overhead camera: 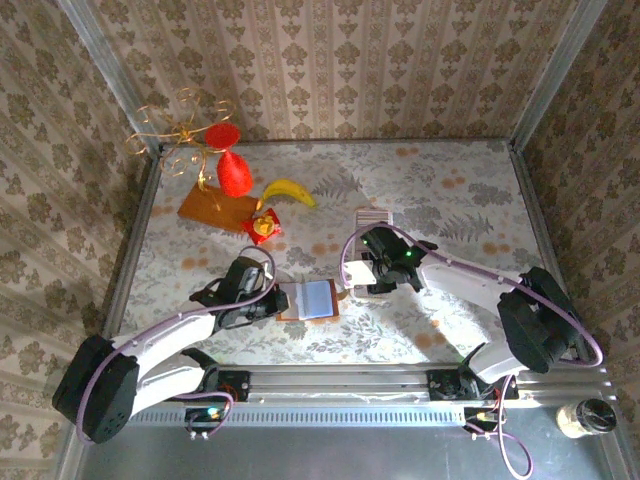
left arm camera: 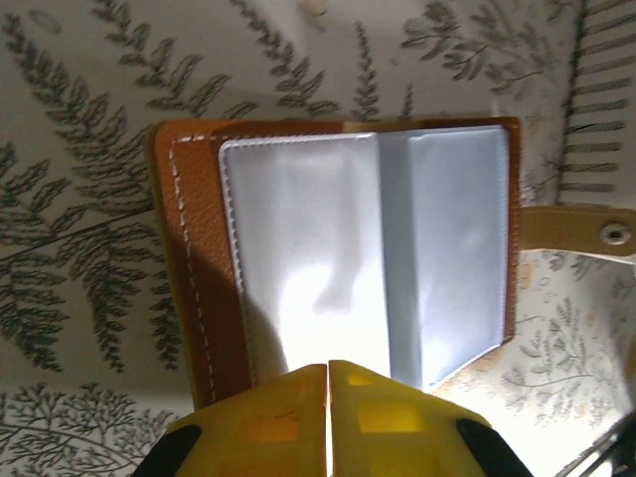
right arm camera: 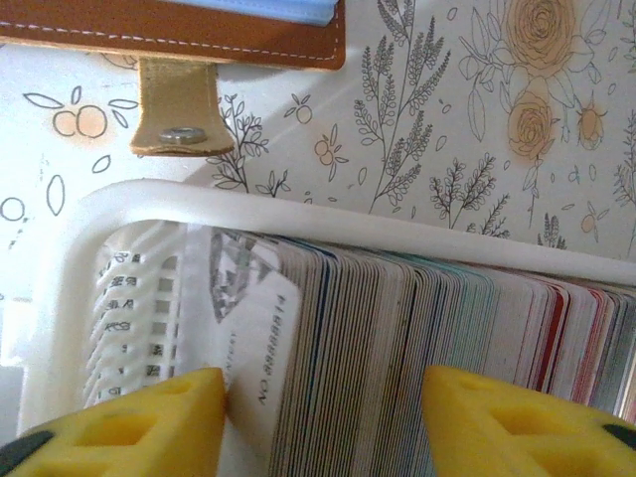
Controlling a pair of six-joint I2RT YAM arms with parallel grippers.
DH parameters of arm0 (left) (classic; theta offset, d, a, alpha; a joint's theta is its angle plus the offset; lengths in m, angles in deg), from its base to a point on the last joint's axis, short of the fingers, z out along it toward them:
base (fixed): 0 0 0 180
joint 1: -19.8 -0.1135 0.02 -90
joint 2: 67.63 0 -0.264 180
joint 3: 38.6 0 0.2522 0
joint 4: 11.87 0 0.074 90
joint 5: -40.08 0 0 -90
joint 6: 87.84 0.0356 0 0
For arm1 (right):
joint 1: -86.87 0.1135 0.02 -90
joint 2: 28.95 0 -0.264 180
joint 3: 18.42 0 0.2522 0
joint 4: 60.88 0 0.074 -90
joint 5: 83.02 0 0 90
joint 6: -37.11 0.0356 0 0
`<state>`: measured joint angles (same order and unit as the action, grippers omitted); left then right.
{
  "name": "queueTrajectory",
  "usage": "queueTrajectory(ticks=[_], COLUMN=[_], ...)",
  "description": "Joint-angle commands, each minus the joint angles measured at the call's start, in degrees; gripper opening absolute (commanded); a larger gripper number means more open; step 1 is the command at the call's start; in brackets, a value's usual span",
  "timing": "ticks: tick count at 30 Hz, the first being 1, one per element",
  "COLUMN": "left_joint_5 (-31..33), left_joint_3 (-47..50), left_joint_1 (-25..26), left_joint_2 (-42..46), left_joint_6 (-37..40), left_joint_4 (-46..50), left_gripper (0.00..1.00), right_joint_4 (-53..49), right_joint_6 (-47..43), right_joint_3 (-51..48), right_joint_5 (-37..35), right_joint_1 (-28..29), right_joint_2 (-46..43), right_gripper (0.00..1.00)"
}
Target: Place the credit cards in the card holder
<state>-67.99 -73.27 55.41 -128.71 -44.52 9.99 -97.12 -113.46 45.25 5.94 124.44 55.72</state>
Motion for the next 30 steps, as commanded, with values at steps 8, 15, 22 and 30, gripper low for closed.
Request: queueTrajectory(ticks=[8, 15, 22, 30], left_joint_5=[2.63, 3.65, 3.65, 2.60], left_joint_3=[1.30, 2.14, 3.02, 3.33], left_joint_1=[0.24, 0.24, 0.24, 0.25], left_joint_2=[-0.44, -0.40, -0.87, -1.60], left_joint_6=[1.63, 1.76, 1.68, 1.90], left_joint_4=[0.60, 0.98, 0.26, -0.63], left_gripper=[0.09, 0.08, 0.07, 0.07], right_joint_4=[-1.77, -2.56, -5.81, -16.60], right_joint_6=[-0.82, 0.00, 1.80, 8.22], right_joint_3=[1.77, 2.77, 4.14, 8.13], right_joint_5=[-0.77, 0.16, 1.68, 7.94], right_joint_1=[-0.21, -0.12, 0.05, 0.47], right_joint_2=[-2.08, -2.77, -4.58, -8.73], right_gripper=[0.30, 0.17, 0.07, 0.00])
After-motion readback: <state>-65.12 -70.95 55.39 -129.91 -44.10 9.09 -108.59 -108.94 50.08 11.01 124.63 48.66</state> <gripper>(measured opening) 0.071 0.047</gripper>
